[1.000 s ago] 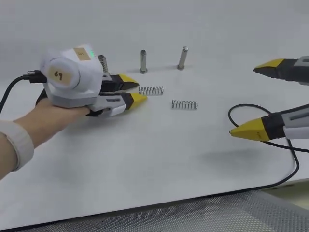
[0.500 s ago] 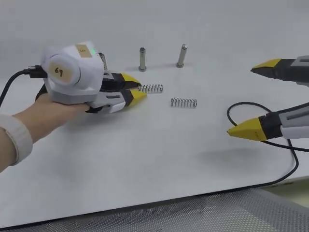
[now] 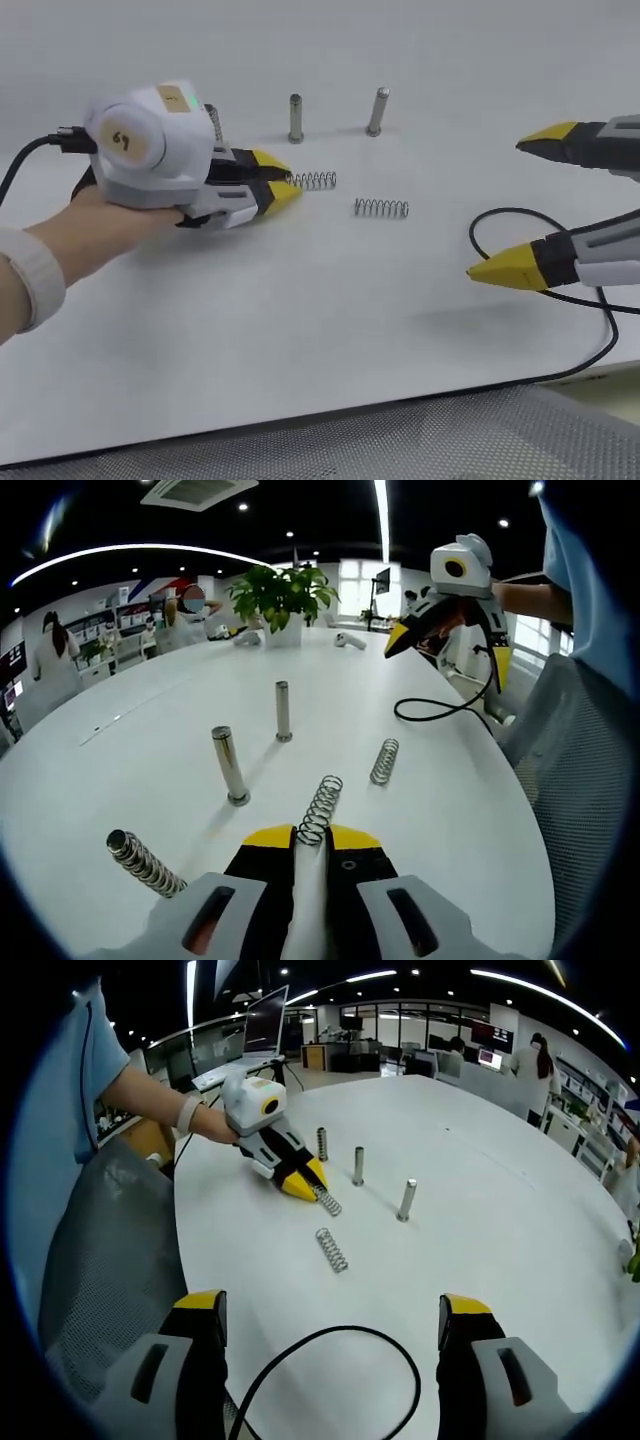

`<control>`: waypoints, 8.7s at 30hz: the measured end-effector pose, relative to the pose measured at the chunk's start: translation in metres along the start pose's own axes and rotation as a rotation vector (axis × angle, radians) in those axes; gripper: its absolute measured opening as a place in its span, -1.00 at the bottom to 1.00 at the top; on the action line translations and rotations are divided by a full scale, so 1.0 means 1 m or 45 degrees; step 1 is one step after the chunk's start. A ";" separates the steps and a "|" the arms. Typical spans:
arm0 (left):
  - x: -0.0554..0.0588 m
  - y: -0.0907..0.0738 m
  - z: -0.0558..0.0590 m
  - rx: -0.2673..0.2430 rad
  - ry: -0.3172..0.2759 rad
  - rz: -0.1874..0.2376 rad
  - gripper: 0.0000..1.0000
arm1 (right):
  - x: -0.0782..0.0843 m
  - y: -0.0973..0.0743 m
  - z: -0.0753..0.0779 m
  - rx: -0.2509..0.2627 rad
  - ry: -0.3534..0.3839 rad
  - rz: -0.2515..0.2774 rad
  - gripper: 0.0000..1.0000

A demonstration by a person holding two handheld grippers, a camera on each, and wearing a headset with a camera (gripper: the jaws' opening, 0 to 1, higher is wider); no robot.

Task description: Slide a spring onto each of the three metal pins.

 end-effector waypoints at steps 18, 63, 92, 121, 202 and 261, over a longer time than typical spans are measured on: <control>-0.002 -0.003 -0.001 -0.005 -0.039 0.018 -0.93 | -0.002 0.004 -0.003 -0.014 -0.016 -0.008 0.71; -0.042 -0.048 0.044 0.086 -0.015 0.186 -0.94 | -0.043 0.011 -0.018 -0.078 -0.141 0.085 0.44; -0.059 -0.067 0.072 0.151 0.014 0.245 -0.94 | -0.071 0.037 -0.056 -0.314 -0.328 0.055 -0.36; -0.056 -0.063 0.076 0.184 -0.011 0.238 -0.94 | -0.076 0.046 -0.067 -0.370 -0.379 0.040 -0.83; -0.047 -0.048 0.089 0.294 0.110 0.077 -0.97 | -0.107 0.038 -0.080 -0.484 -0.738 -0.186 -0.73; -0.060 -0.048 0.088 0.231 0.044 0.194 -0.96 | -0.105 0.059 -0.079 -0.513 -0.842 -0.317 -0.84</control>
Point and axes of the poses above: the centre of the closed fingertips' face, and the gripper's own axes: y roughly forward along the fingers, z roughly to its right, x roughly out of its underside, the point moved 5 cm from there along -y, roughly backward along the fingers, and after that the axes turned 1 degree about x, right-handed, at the moved point
